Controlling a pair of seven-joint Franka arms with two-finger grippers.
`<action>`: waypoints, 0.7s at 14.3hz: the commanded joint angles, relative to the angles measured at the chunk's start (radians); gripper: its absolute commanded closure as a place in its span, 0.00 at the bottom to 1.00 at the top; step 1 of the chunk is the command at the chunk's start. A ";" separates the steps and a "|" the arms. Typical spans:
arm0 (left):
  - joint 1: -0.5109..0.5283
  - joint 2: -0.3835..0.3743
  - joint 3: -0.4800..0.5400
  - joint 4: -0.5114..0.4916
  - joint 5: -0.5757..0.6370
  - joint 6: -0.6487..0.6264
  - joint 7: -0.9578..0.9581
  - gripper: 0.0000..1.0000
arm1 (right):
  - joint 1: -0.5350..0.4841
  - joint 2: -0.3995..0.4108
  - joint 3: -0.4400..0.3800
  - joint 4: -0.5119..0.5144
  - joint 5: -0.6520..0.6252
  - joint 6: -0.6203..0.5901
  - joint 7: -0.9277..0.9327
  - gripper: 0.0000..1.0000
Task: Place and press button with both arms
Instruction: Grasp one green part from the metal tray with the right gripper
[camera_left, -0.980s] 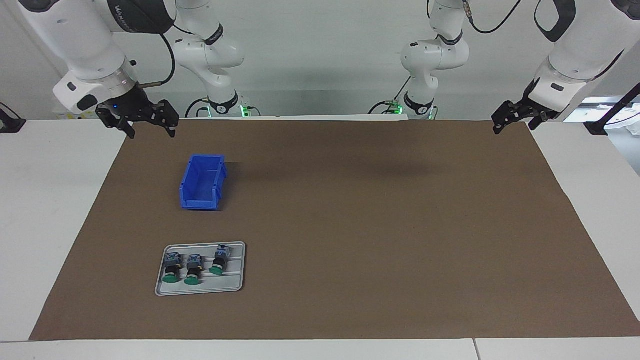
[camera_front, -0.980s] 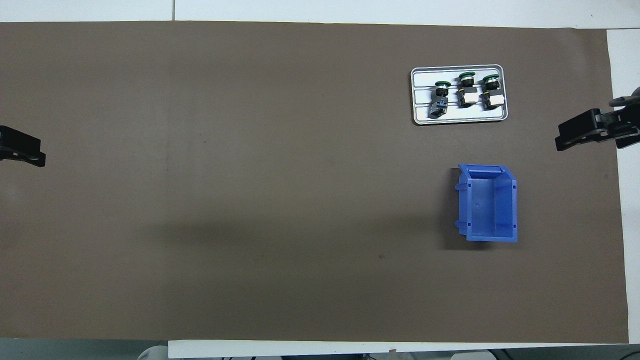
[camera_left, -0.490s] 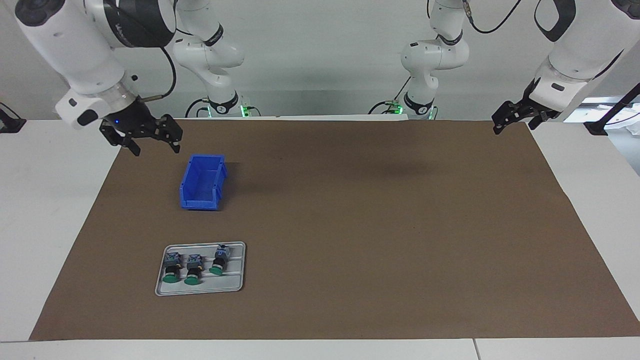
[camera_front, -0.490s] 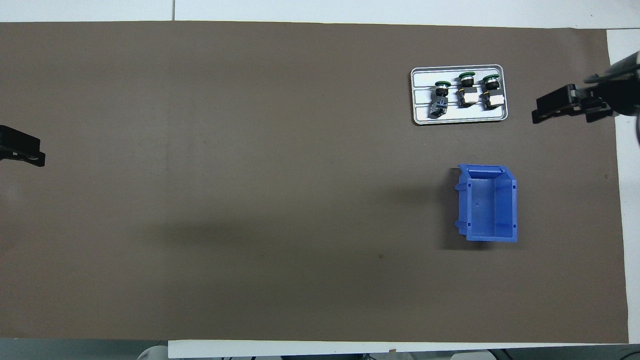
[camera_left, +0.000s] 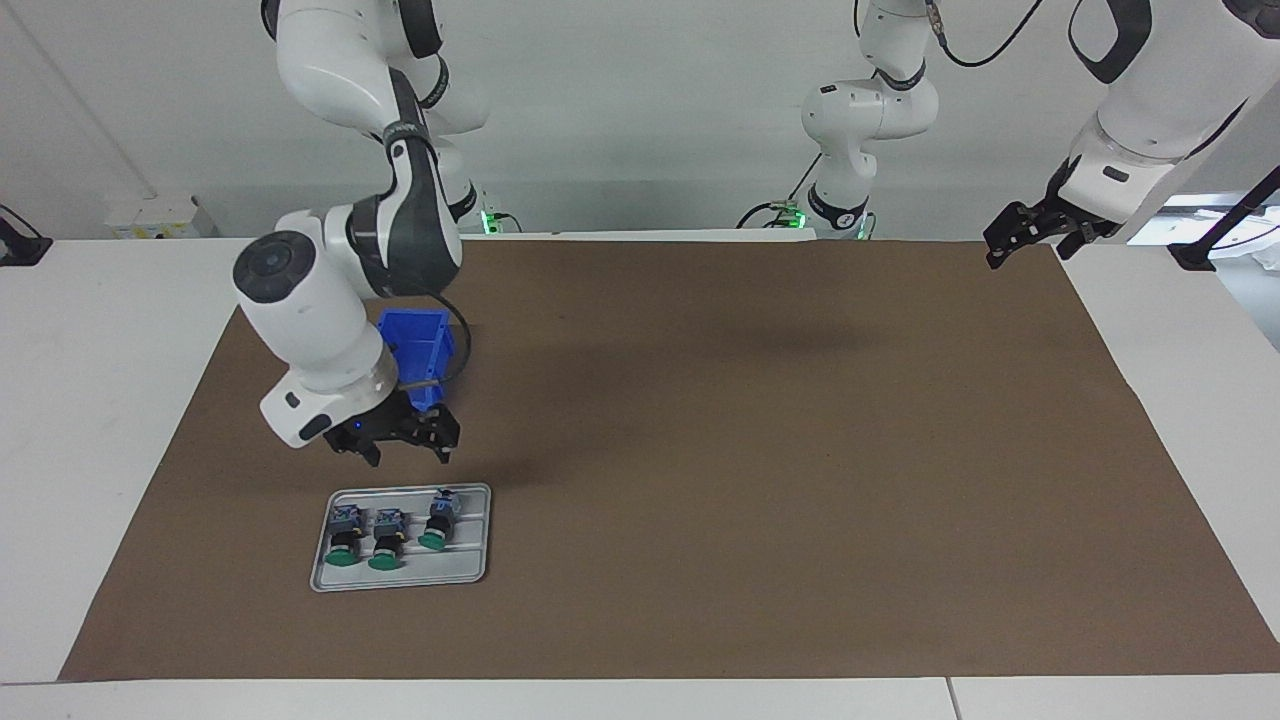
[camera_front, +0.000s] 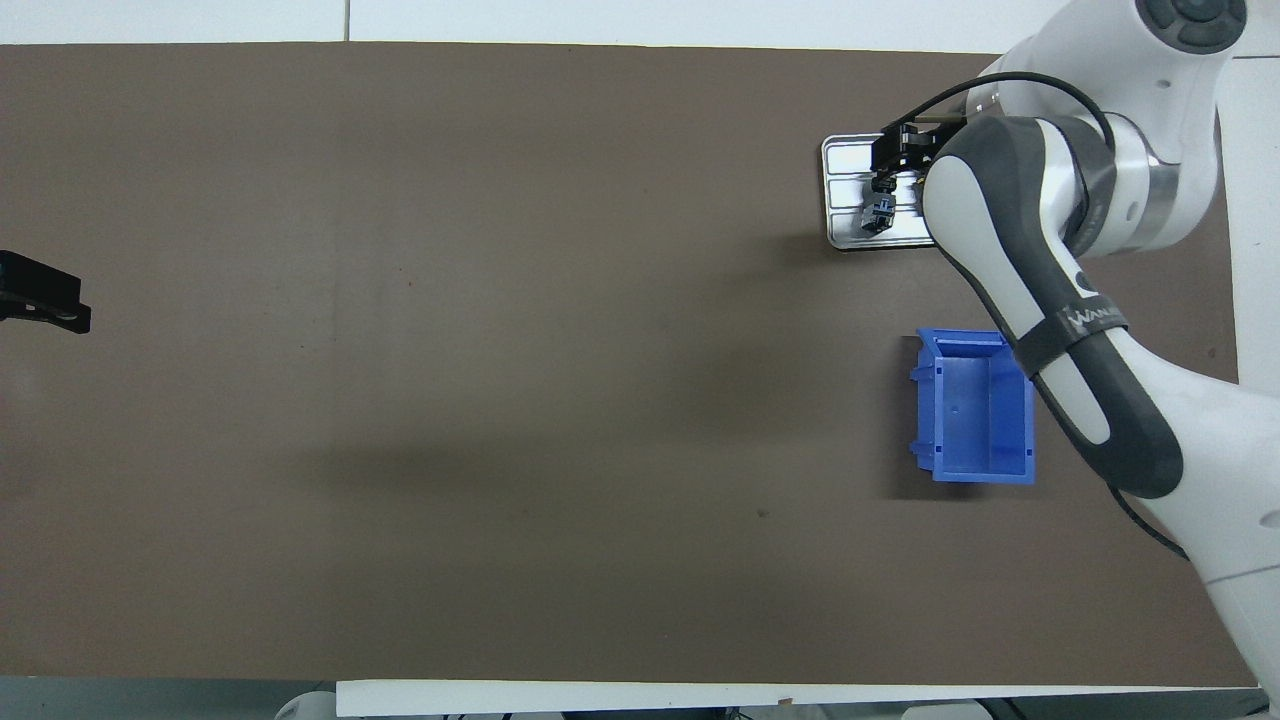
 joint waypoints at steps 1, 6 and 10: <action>-0.006 -0.026 0.002 -0.023 0.020 0.002 -0.016 0.00 | -0.013 0.025 0.005 -0.004 0.018 0.046 0.008 0.15; -0.011 -0.029 0.003 -0.026 0.020 -0.010 -0.020 0.00 | 0.004 0.086 0.005 -0.041 0.021 0.162 0.022 0.18; -0.009 -0.029 0.003 -0.028 0.020 -0.012 -0.022 0.00 | 0.006 0.103 0.005 -0.068 0.021 0.193 0.022 0.19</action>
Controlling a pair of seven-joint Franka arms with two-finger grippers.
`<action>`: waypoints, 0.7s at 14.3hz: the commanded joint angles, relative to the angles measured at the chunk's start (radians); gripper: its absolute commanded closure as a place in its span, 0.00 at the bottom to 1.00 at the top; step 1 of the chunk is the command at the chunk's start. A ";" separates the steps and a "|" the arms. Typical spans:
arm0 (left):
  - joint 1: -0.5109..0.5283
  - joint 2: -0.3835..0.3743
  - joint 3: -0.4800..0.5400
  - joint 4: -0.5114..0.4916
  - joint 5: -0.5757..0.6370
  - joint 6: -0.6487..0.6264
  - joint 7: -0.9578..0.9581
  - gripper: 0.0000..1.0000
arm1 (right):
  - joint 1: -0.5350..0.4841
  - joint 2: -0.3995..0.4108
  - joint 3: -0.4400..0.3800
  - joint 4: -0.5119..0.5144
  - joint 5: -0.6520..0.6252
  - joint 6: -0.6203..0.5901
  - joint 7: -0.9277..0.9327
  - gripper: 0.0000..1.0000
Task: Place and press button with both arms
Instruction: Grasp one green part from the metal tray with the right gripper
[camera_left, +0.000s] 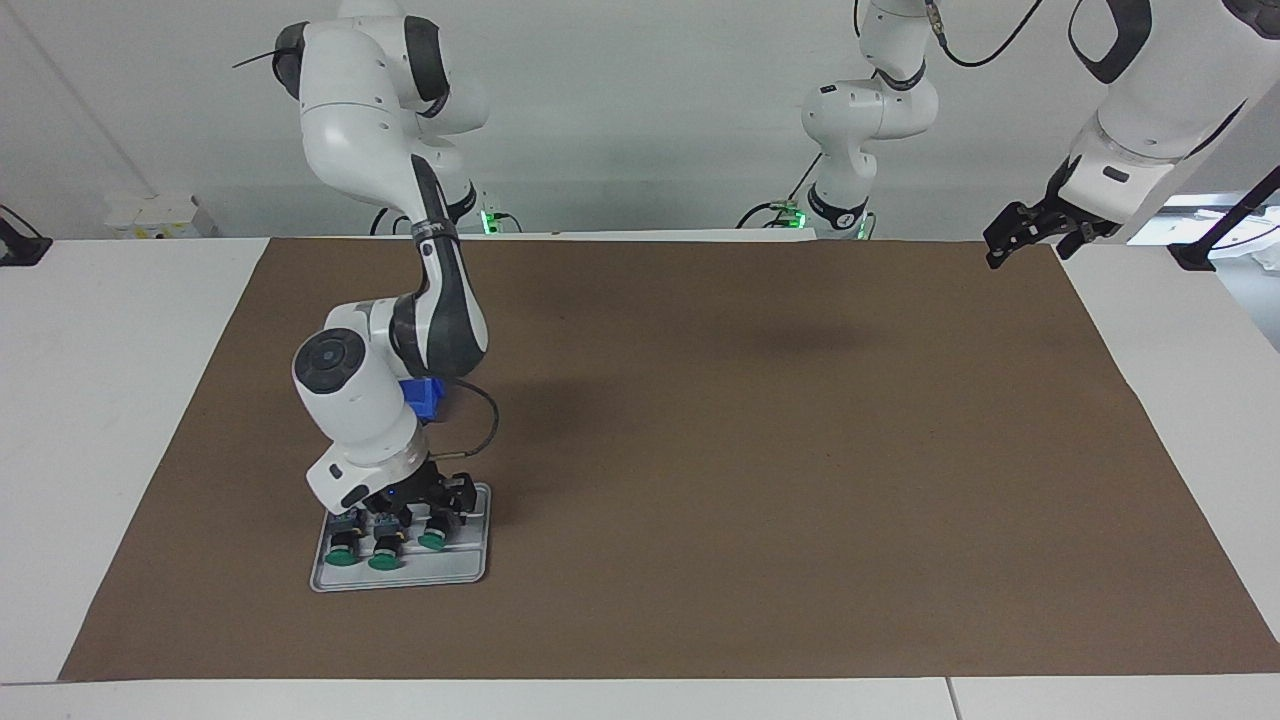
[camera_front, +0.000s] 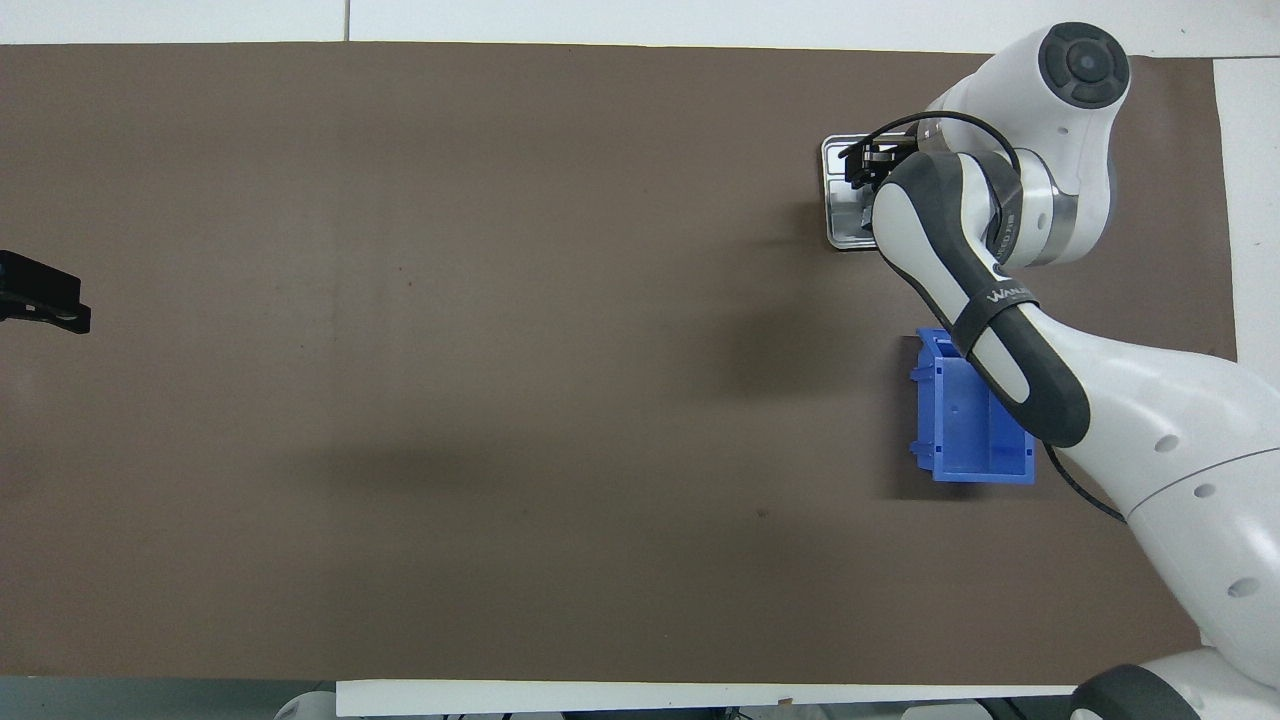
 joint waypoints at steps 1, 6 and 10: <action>-0.009 -0.029 0.003 -0.028 0.020 -0.005 -0.016 0.00 | 0.001 -0.007 0.004 -0.039 0.016 0.032 0.015 0.19; -0.009 -0.029 0.002 -0.026 0.020 -0.009 -0.016 0.00 | -0.001 -0.018 0.004 -0.081 0.016 0.039 0.007 0.20; -0.011 -0.029 0.002 -0.026 0.020 -0.009 -0.016 0.00 | -0.004 -0.020 0.004 -0.081 0.015 0.023 0.008 0.60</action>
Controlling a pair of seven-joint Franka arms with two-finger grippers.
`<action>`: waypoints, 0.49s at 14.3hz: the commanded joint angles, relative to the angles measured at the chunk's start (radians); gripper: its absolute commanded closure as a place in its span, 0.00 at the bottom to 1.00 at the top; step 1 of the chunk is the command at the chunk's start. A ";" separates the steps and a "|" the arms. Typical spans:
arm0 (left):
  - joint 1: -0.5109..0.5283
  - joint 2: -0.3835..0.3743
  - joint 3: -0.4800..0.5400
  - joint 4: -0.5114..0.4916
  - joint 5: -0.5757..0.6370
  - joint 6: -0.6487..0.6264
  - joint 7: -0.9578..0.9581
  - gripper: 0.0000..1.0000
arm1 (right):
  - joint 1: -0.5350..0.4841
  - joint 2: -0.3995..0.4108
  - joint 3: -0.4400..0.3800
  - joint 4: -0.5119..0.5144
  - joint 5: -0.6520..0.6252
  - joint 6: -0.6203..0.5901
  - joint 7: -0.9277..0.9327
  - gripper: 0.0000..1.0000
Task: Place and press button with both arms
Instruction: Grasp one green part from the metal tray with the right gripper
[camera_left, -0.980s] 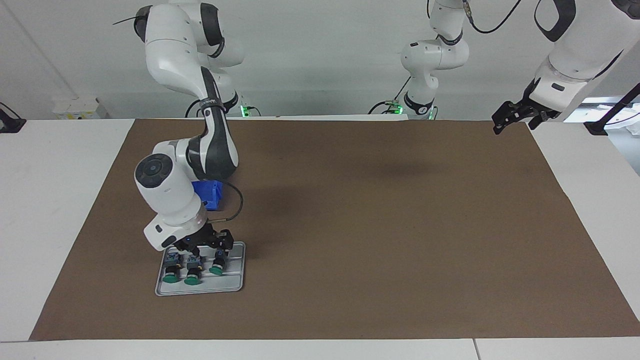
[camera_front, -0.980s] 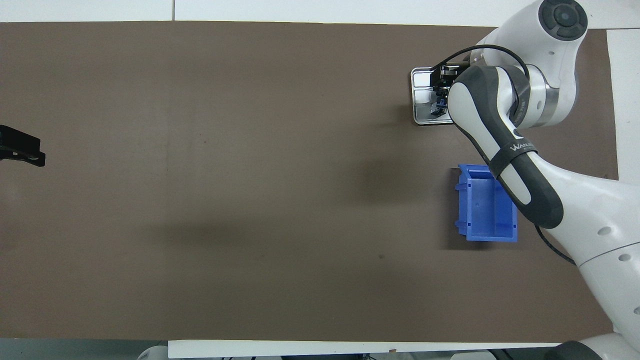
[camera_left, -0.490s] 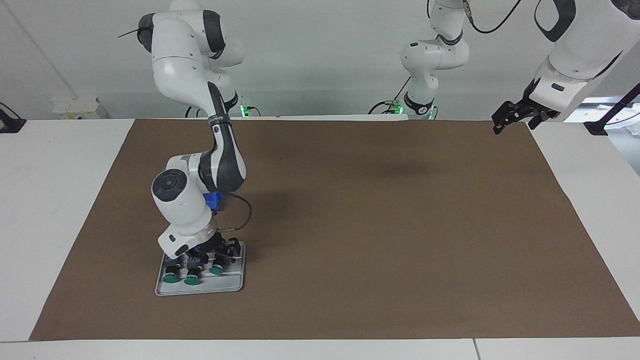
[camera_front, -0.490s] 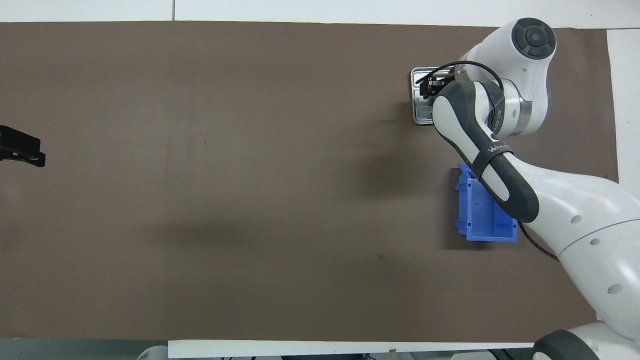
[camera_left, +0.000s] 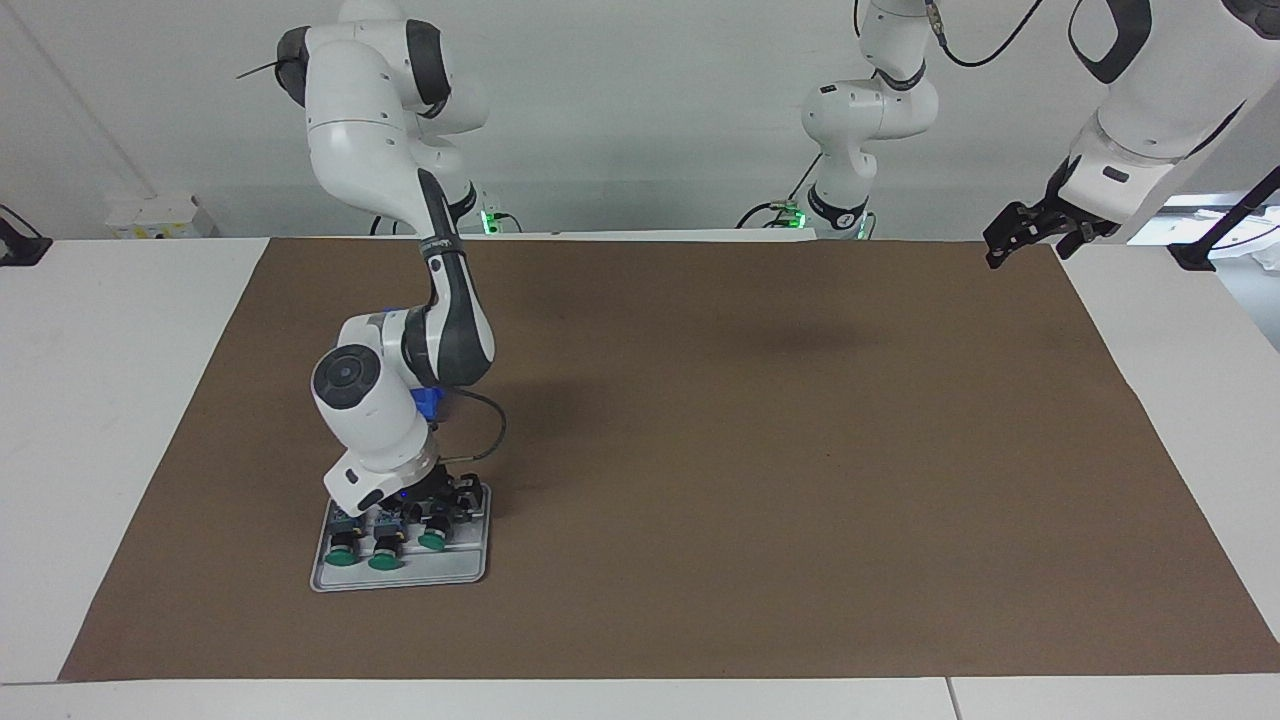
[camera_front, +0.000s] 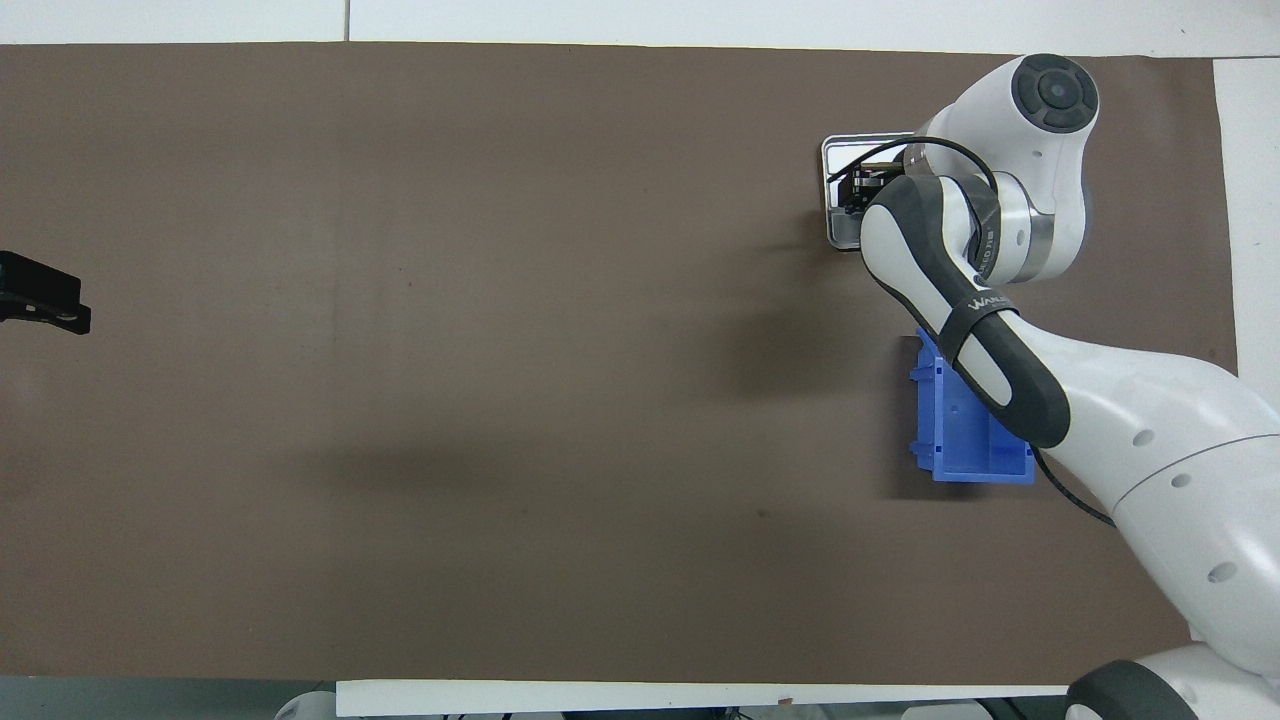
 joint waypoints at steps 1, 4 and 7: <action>-0.011 -0.028 0.002 -0.026 0.020 -0.007 -0.014 0.00 | -0.004 -0.022 0.003 -0.028 0.003 0.006 0.005 0.77; -0.011 -0.028 0.002 -0.025 0.020 -0.004 -0.014 0.00 | 0.002 -0.031 0.003 0.017 0.001 -0.066 0.005 1.00; -0.011 -0.028 0.002 -0.025 0.020 -0.005 -0.014 0.00 | 0.010 -0.105 0.003 0.128 0.003 -0.281 0.026 1.00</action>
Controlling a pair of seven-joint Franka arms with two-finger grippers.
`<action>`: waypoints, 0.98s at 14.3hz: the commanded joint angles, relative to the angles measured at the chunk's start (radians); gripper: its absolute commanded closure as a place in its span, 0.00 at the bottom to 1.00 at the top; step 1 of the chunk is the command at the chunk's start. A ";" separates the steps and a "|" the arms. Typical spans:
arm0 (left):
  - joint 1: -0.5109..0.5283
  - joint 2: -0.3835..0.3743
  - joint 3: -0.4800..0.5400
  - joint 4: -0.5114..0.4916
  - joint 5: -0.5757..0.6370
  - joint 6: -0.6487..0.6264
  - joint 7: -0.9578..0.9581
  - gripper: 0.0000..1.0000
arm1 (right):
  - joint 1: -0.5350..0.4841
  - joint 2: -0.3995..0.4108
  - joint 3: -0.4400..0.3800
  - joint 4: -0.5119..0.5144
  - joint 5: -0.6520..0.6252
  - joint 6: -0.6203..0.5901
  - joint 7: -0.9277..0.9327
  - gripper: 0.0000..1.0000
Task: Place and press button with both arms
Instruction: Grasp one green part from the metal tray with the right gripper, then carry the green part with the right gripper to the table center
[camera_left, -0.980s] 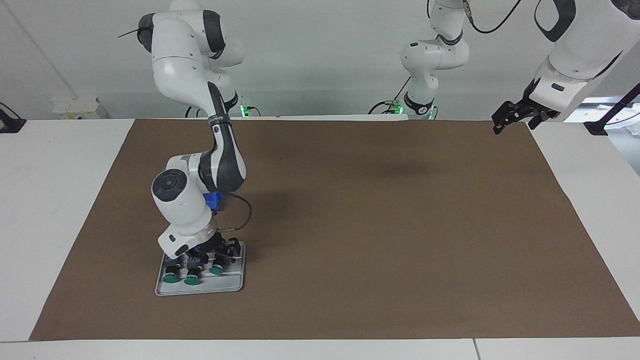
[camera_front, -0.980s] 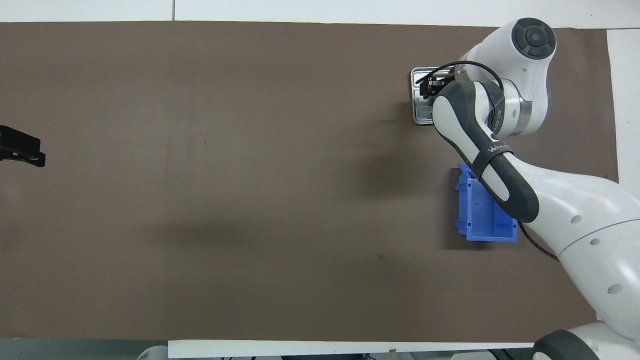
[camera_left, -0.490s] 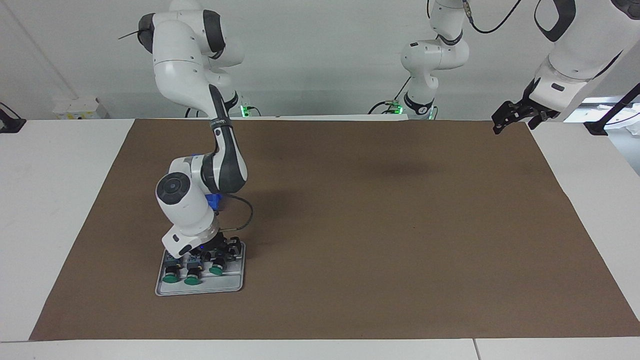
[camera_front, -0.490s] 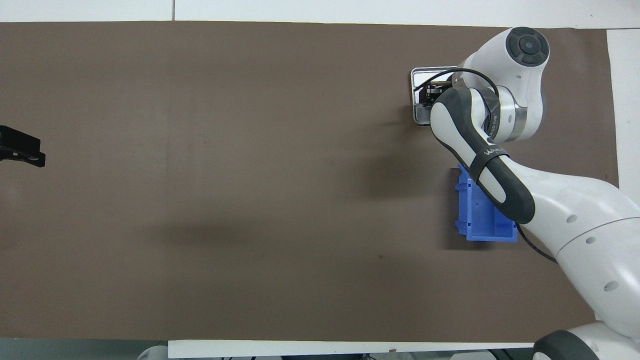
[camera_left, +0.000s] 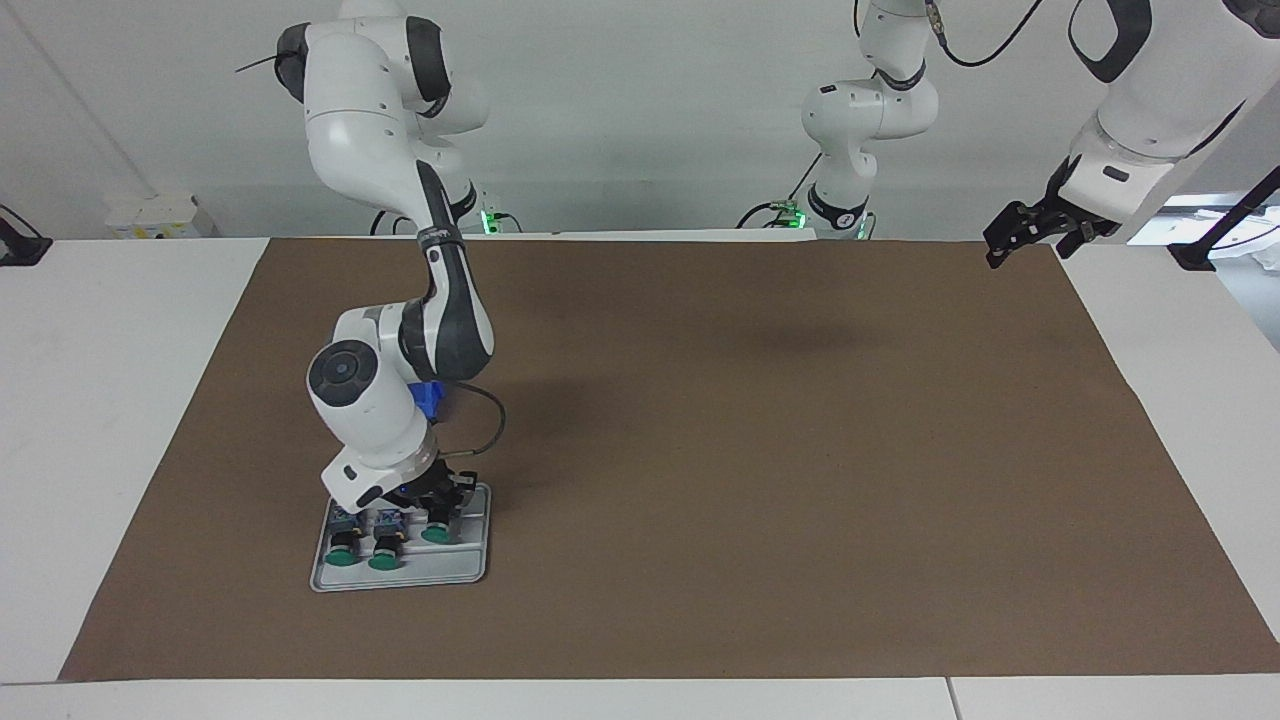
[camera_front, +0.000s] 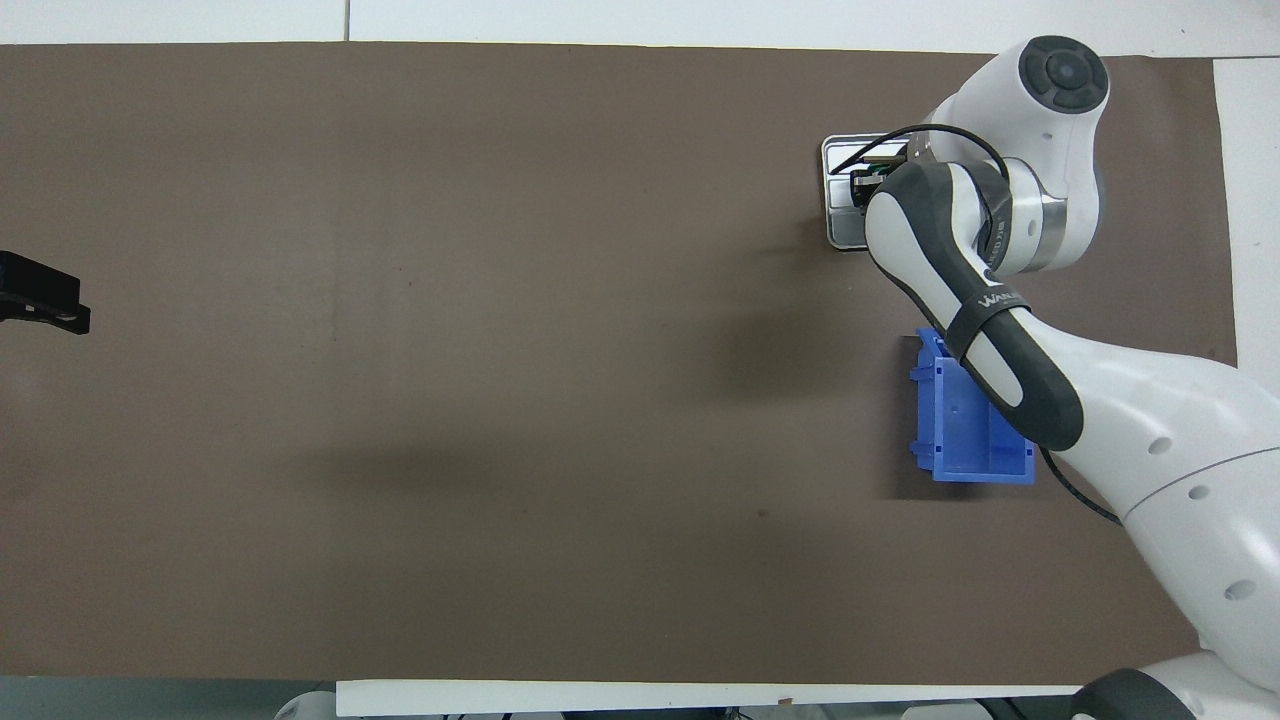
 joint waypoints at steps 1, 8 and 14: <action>-0.011 -0.028 0.003 -0.025 0.020 -0.007 -0.014 0.00 | 0.008 -0.115 0.004 0.024 0.013 -0.149 0.026 1.00; -0.008 -0.028 0.003 -0.025 0.020 -0.005 -0.014 0.00 | 0.286 -0.238 0.006 0.004 0.020 -0.345 0.646 1.00; 0.002 -0.028 0.005 -0.028 0.020 -0.010 -0.013 0.00 | 0.466 -0.173 0.010 -0.003 0.061 -0.221 1.307 0.95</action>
